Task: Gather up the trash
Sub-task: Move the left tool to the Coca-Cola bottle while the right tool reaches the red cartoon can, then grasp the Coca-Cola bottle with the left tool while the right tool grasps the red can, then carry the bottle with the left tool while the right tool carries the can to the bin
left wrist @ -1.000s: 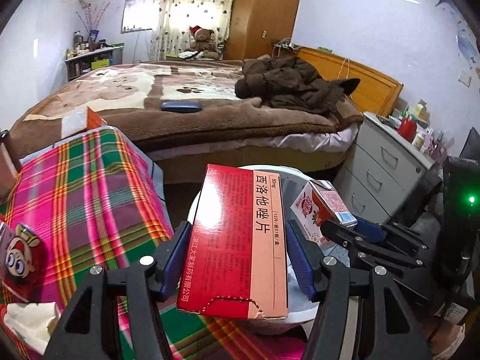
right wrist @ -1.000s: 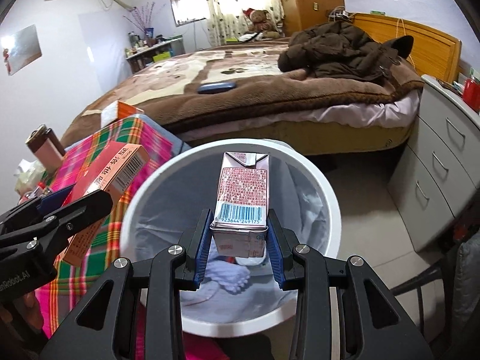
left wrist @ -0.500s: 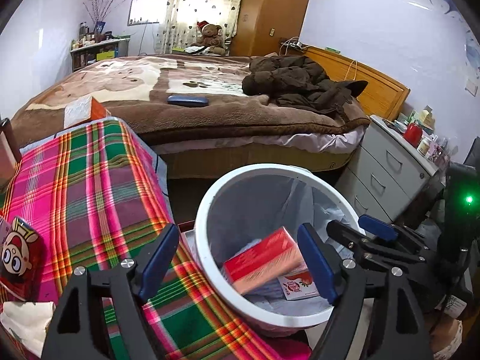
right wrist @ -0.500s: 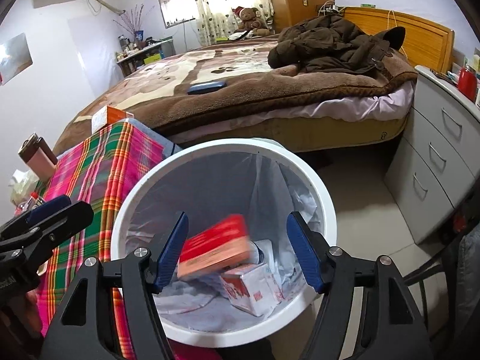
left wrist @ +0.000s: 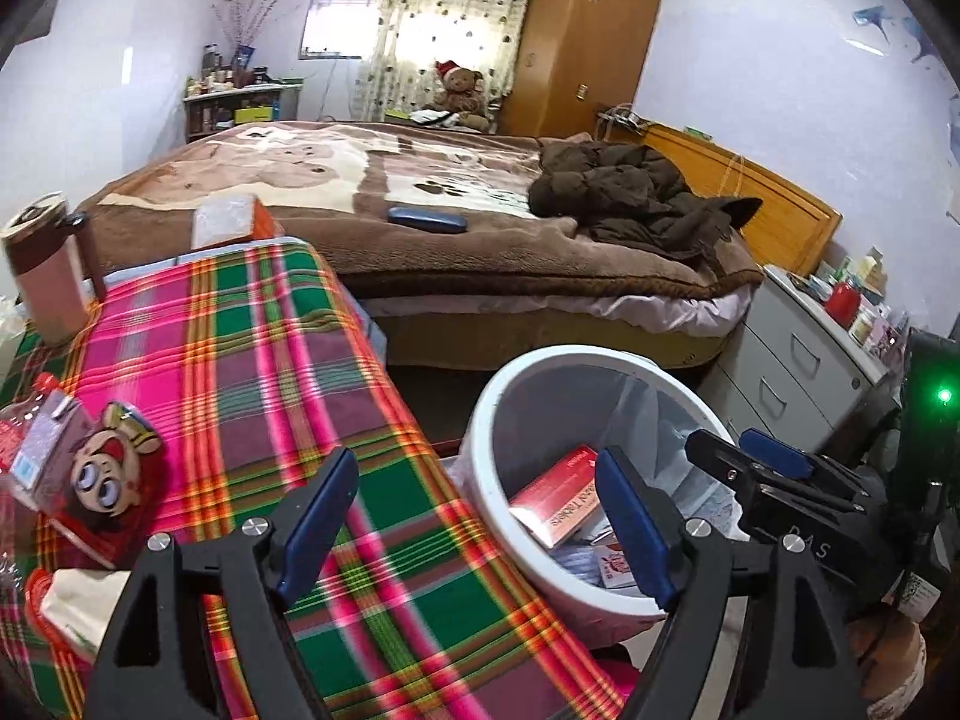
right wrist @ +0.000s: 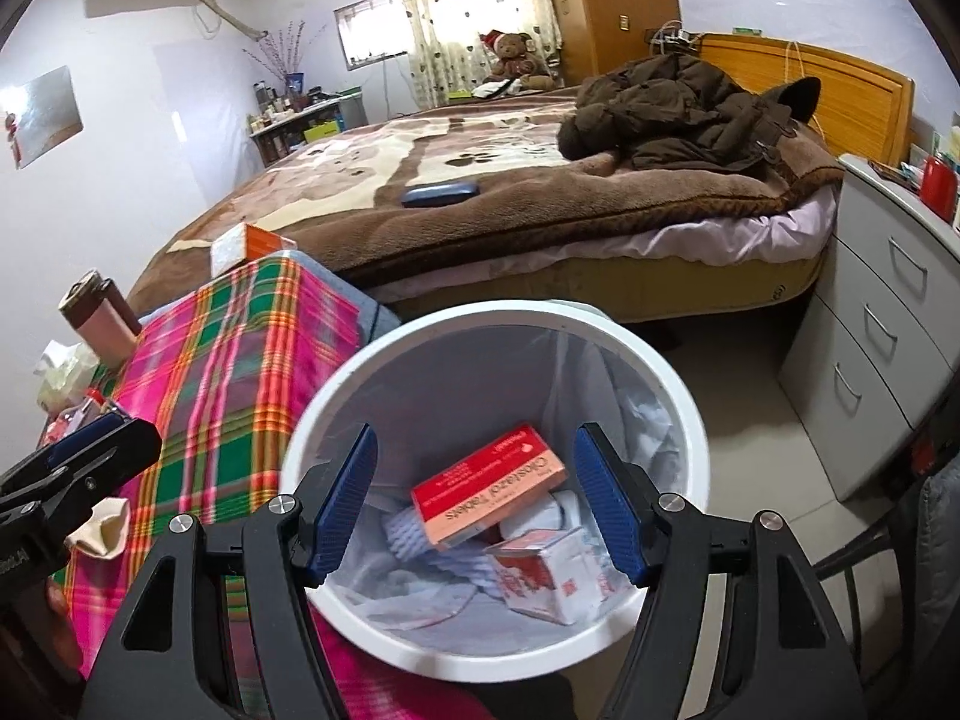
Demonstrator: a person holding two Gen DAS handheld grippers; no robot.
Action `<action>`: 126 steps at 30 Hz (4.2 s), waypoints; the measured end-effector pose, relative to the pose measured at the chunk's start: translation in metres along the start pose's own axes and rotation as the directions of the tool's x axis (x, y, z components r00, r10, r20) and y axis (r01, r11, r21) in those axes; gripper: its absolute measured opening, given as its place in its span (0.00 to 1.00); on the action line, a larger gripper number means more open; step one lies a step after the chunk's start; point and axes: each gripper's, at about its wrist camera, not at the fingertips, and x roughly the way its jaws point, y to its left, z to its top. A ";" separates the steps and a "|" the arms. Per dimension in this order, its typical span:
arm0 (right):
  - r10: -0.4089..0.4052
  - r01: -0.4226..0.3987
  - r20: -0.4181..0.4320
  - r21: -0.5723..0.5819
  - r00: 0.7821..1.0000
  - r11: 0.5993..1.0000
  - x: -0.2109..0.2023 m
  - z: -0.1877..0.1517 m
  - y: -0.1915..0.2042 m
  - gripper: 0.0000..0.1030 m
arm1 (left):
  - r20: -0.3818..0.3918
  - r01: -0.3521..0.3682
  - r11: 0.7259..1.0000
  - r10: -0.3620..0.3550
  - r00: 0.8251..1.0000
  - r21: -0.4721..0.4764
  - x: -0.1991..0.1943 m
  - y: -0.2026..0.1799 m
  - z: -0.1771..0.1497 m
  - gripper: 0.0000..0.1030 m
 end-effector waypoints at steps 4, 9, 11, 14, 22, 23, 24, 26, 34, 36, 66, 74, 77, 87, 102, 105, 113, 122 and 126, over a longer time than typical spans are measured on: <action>0.025 -0.025 0.003 -0.016 1.000 1.000 -0.001 0.000 0.011 0.67 | 0.019 -0.018 1.000 0.019 1.000 -0.025 -0.013 0.018 -0.005 0.80; 0.066 -0.066 0.002 -0.040 0.998 0.997 0.000 -0.001 0.030 0.67 | 0.038 -0.070 0.995 0.073 0.997 -0.067 -0.030 0.045 -0.011 0.80; 0.081 -0.081 0.001 -0.049 0.997 0.995 0.000 -0.001 0.038 0.67 | 0.052 -0.084 0.993 0.089 0.995 -0.087 -0.039 0.056 -0.013 0.80; 0.108 -0.108 -0.003 -0.067 0.994 0.992 0.001 -0.002 0.050 0.67 | 0.066 -0.136 0.986 0.143 0.988 -0.098 -0.050 0.072 -0.017 0.80; 0.188 -0.190 -0.030 -0.112 0.982 0.975 0.006 -0.004 0.090 0.67 | 0.076 -0.206 0.965 0.220 0.972 -0.159 -0.072 0.114 -0.025 0.80; 0.196 -0.199 -0.035 -0.117 0.980 0.973 0.007 -0.005 0.095 0.67 | 0.076 -0.210 0.963 0.225 0.971 -0.168 -0.075 0.119 -0.026 0.80; 0.207 -0.211 -0.041 -0.124 0.977 0.970 0.008 -0.005 0.101 0.67 | 0.075 -0.224 0.959 0.240 0.968 -0.174 -0.078 0.124 -0.027 0.80; 0.227 -0.232 -0.052 -0.142 0.972 0.962 0.010 -0.006 0.113 0.67 | 0.080 -0.255 0.951 0.272 0.959 -0.176 -0.084 0.133 -0.029 0.80; 0.322 -0.340 -0.125 -0.162 0.938 0.926 0.021 -0.005 0.160 0.67 | 0.066 -0.330 0.921 0.350 0.934 -0.207 -0.101 0.178 -0.030 0.80; 0.337 -0.358 -0.144 -0.159 0.931 0.920 0.025 -0.006 0.170 0.67 | 0.053 -0.338 0.914 0.357 0.932 -0.224 -0.103 0.191 -0.032 0.80; 0.296 -0.382 -0.350 -0.209 0.889 0.900 0.081 -0.017 0.258 0.67 | -0.134 -0.288 0.940 0.266 0.955 -0.185 -0.049 0.268 -0.023 0.80; 0.262 -0.345 -0.320 -0.239 0.910 0.908 0.081 -0.015 0.245 0.67 | -0.139 -0.301 0.940 0.280 0.950 -0.164 -0.043 0.262 -0.021 0.80; 0.264 -0.345 -0.302 -0.259 0.916 0.902 0.079 -0.014 0.247 0.59 | -0.147 -0.320 0.936 0.300 0.943 -0.143 -0.039 0.260 -0.021 0.78; 0.281 -0.355 -0.280 -0.264 0.918 0.897 0.076 -0.016 0.244 0.53 | -0.139 -0.314 0.941 0.297 0.945 -0.127 -0.039 0.253 -0.021 0.62; 0.340 -0.394 -0.239 -0.238 0.910 0.888 0.056 -0.017 0.230 0.53 | -0.027 -0.263 0.944 0.263 0.964 -0.201 -0.093 0.244 -0.034 0.62; 0.352 -0.403 -0.234 -0.229 0.906 0.886 0.053 -0.016 0.226 0.53 | -0.016 -0.263 0.943 0.265 0.964 -0.203 -0.101 0.241 -0.034 0.62; 0.379 -0.418 -0.200 -0.221 0.904 0.881 0.035 -0.011 0.213 0.53 | 0.008 -0.263 0.946 0.270 0.963 -0.190 -0.112 0.222 -0.036 0.62; 0.392 -0.414 -0.139 -0.212 0.909 0.885 0.010 -0.004 0.190 0.53 | 0.037 -0.242 0.959 0.250 0.968 -0.149 -0.112 0.186 -0.031 0.62; 0.386 -0.400 -0.107 -0.205 0.916 0.893 0.000 -0.001 0.175 0.53 | 0.048 -0.228 0.965 0.236 0.970 -0.133 -0.110 0.171 -0.027 0.62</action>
